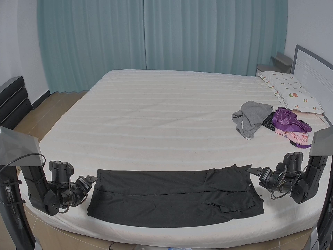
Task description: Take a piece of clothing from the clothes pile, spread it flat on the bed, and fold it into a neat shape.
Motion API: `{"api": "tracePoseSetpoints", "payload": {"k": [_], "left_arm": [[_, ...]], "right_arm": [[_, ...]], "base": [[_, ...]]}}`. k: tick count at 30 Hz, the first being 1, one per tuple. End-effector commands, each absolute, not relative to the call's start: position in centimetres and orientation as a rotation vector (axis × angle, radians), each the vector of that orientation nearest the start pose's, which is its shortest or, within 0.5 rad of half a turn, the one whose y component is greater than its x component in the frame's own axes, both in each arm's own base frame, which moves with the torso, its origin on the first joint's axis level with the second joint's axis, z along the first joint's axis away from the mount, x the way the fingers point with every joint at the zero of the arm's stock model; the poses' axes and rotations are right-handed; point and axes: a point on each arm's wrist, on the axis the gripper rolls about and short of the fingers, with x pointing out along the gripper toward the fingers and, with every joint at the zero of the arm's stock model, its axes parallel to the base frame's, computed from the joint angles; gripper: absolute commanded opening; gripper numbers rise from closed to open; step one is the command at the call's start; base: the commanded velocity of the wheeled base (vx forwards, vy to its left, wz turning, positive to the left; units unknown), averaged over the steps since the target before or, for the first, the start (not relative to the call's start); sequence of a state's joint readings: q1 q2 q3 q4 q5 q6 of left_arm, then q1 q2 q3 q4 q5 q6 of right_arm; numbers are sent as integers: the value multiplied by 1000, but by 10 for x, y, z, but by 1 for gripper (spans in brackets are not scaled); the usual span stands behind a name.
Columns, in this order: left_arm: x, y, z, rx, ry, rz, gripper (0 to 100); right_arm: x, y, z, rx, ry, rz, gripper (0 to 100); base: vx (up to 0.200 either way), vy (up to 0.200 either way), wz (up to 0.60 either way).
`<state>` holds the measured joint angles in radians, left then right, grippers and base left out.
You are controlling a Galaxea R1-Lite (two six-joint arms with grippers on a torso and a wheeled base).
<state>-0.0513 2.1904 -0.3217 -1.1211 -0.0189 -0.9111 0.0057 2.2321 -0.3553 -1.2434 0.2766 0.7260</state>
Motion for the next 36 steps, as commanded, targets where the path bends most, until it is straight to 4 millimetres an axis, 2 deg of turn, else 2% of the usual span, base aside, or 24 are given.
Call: {"api": "tracePoseSetpoints", "payload": {"k": [1, 6, 14, 20, 29, 36], "left_arm": [[261, -16, -17, -861, 756, 275, 100], [257, -16, -21, -857, 775, 285, 100], [253, -19, -24, -853, 754, 267, 100], [253, -19, -27, -852, 734, 260, 100], [253, -19, -27, -854, 731, 259, 100], [253, -19, -27, -852, 733, 259, 100]], "right_arm": [[268, 19, -8, 772, 732, 67, 100], [253, 30, -12, 756, 789, 87, 100], [244, 56, -20, 789, 880, 112, 100], [250, 58, -31, 778, 882, 74, 100], [256, 77, -26, 830, 859, 110, 100], [263, 80, -29, 821, 842, 94, 100]], "base": [[-200, 0, 0], [-40, 0, 0], [0, 0, 0], [0, 0, 0], [0, 0, 0], [0, 0, 0]]}}
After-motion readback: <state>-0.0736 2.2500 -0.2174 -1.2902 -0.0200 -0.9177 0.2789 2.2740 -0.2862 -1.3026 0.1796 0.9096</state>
